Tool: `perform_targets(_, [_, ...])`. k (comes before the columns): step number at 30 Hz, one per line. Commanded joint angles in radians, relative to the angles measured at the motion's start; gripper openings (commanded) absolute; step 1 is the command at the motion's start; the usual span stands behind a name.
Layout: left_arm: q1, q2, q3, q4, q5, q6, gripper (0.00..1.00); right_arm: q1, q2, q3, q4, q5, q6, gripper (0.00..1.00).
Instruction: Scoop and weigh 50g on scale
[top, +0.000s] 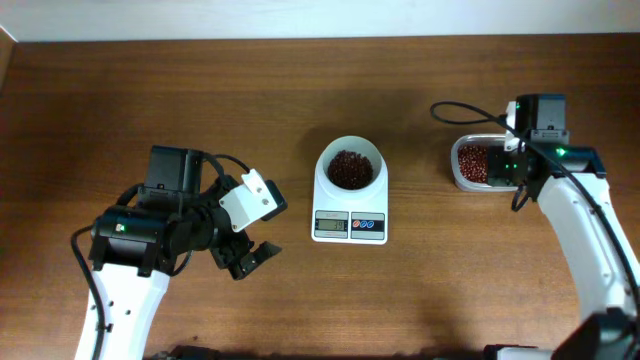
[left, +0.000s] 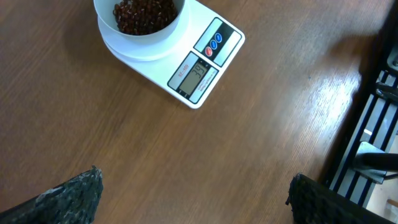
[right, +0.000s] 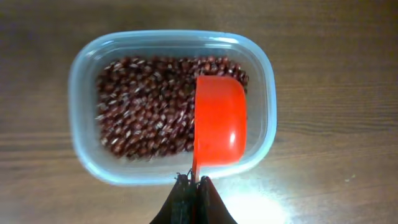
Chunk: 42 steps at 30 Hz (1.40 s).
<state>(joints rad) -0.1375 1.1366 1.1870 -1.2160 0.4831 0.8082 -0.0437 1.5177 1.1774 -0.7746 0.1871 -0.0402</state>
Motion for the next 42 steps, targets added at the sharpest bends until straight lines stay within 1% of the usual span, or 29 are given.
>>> perform_targets(1, [0.005, -0.008, 0.020, -0.002, 0.018, 0.017, 0.99, -0.005, 0.079, -0.014, 0.050, 0.049, -0.011, 0.04])
perform_targets(6, [0.005, -0.008, 0.020, -0.002, 0.018, 0.017, 0.99, -0.005, 0.136, -0.014, 0.065, -0.026, -0.011, 0.04])
perform_targets(13, [0.005, -0.008, 0.020, -0.002, 0.018, 0.017, 0.99, -0.005, 0.140, -0.014, 0.065, -0.220, -0.011, 0.04])
perform_targets(18, [0.005, -0.008, 0.020, -0.002, 0.018, 0.017, 0.99, -0.010, 0.140, -0.014, 0.064, -0.281, 0.024, 0.04])
perform_targets(21, [0.005, -0.008, 0.020, -0.002, 0.018, 0.017, 0.99, -0.046, 0.140, -0.014, 0.057, -0.357, 0.024, 0.04])
perform_targets(25, [0.005, -0.008, 0.020, -0.002, 0.018, 0.017, 0.99, -0.124, 0.142, -0.014, 0.042, -0.396, 0.057, 0.04])
perform_targets(30, [0.005, -0.008, 0.020, -0.002, 0.018, 0.017, 0.99, -0.201, 0.198, -0.014, 0.032, -0.563, 0.056, 0.04])
perform_targets(36, [0.005, -0.008, 0.020, -0.002, 0.018, 0.017, 0.99, -0.221, 0.253, -0.014, 0.043, -0.716, 0.056, 0.04])
perform_targets(42, [0.005, -0.008, 0.020, -0.002, 0.018, 0.017, 0.99, -0.246, 0.253, -0.014, 0.042, -0.735, 0.057, 0.04])
